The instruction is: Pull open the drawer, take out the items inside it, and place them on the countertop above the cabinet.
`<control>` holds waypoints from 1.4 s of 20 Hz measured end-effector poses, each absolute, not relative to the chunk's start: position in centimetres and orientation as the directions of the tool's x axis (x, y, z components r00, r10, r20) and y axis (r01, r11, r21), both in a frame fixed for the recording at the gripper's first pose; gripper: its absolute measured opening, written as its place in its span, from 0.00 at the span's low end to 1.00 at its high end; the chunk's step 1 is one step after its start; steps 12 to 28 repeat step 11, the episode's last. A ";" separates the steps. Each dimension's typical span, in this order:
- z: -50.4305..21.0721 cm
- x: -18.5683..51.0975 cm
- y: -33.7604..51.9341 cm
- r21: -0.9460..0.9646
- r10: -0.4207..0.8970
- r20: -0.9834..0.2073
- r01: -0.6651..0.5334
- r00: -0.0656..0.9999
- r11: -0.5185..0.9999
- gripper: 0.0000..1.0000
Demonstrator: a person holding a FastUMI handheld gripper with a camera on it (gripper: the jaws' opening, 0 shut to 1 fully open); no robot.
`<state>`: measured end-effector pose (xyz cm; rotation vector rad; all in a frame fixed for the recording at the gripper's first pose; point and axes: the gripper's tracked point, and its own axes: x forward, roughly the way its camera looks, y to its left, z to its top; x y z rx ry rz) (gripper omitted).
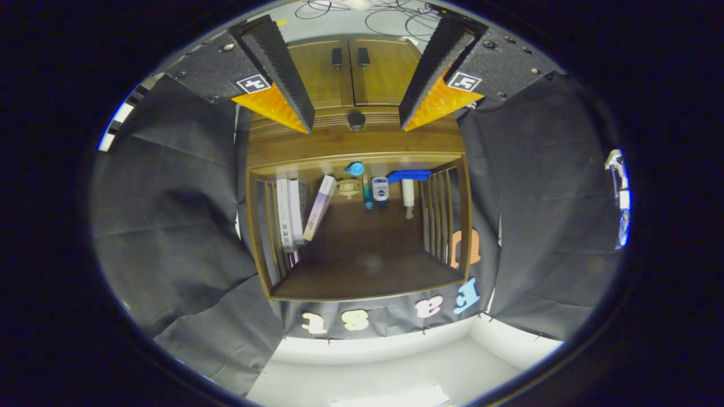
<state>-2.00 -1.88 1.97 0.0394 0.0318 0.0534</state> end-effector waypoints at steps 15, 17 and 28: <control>1.4 -1.8 -1.5 0.059 0.070 -0.050 -0.067 0.996 0.996 0.98; 1.4 -1.8 -1.5 0.059 0.070 -0.050 -0.067 0.996 0.996 0.98; 1.4 -1.8 -1.5 0.059 0.070 -0.050 -0.067 0.996 0.996 0.98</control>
